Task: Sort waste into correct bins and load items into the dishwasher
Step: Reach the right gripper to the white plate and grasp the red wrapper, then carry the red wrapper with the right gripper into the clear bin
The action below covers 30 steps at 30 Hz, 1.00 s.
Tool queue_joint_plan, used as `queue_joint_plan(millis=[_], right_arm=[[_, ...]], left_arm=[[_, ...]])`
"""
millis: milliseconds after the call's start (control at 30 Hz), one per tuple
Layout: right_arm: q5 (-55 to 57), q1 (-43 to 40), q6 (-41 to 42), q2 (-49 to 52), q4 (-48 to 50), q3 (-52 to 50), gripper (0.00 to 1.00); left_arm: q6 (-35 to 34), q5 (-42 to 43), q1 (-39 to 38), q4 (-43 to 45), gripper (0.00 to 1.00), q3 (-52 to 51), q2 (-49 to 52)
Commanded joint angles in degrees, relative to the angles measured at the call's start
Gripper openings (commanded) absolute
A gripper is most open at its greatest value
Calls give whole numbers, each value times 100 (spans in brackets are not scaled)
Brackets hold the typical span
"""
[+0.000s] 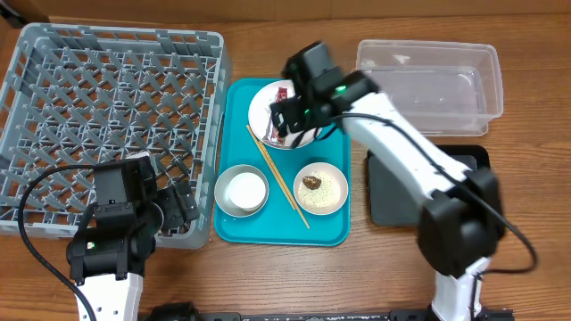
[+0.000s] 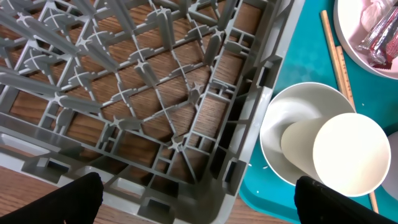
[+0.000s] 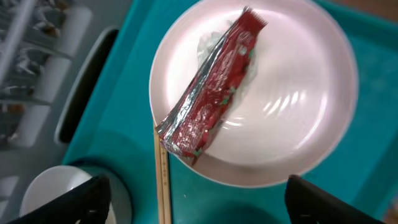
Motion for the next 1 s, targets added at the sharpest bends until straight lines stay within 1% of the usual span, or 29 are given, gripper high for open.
queue_joint_plan(millis=[0,133,200,233,300,367,400,467,600,767,967], right_arm=[[330,160,378,326,144,144,88],[330,223,737,695,415,144,78],[330,223,949,844,535,144,71],[330,223,1040,918,590,144,70],[328,223,1189,1036,647,144,65],[299,223,1235,1139,656,142,56],[302,225,1296,1176,656,142,50],[282,223,1307,1182,660,142,33],[286,223,1305,1108,603,175,4],[387,55,1305,660,372,293,4],[997,-382,1307,-323,-70,546,4]], left_arm=[[-15,-76,31,-2,100,149,-20],[-15,-74,31,-24,100,149,-20],[-15,-74,31,-24,100,149,-20],[-13,-74,31,-26,100,149,-20],[-15,-74,31,-28,100,149,-20],[-13,-74,31,-42,100,149,-20],[-15,-74,31,-46,100,149,-20],[-15,-74,31,-57,100,149,-20],[-15,-74,31,-66,100,149,-20],[-13,-76,31,-66,100,149,-20],[-13,-76,31,-63,100,149,-20]])
